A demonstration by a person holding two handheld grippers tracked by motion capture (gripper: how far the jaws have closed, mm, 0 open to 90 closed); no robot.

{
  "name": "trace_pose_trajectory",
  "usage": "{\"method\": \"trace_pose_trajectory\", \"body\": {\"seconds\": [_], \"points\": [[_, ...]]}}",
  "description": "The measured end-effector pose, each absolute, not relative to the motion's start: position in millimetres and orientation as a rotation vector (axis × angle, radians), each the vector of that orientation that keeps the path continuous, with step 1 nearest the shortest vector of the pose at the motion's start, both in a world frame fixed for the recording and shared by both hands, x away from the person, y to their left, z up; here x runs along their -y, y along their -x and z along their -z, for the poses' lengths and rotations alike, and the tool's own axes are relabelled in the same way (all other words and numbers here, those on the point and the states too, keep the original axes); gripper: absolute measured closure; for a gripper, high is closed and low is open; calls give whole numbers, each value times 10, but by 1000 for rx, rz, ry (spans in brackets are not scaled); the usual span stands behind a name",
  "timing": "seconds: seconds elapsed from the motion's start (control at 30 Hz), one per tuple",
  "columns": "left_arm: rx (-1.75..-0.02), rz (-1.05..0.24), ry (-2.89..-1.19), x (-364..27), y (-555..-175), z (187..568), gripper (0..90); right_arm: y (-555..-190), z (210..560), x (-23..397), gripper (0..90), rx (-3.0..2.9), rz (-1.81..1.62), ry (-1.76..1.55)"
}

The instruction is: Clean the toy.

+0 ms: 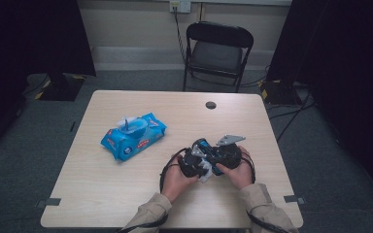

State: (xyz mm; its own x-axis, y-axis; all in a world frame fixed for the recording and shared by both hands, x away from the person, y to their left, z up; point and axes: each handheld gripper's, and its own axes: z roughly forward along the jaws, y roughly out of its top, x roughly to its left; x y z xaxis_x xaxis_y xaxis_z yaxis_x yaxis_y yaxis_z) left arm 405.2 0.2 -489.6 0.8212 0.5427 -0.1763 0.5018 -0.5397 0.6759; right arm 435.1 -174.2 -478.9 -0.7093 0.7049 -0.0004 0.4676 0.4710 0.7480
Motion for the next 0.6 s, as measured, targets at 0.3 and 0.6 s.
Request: {"method": "trace_pose_trajectory", "body": {"seconds": [0.3, 0.6], "points": [[-708, -89, -2269, 120, -3932, 4888, 847, -4348, 4790, 1737, 511, -2411, -1082, -994], [-616, -97, -2294, 233, -3778, 4887, 848, -4348, 4801, 1751, 512, -2405, -1100, -995]]}}
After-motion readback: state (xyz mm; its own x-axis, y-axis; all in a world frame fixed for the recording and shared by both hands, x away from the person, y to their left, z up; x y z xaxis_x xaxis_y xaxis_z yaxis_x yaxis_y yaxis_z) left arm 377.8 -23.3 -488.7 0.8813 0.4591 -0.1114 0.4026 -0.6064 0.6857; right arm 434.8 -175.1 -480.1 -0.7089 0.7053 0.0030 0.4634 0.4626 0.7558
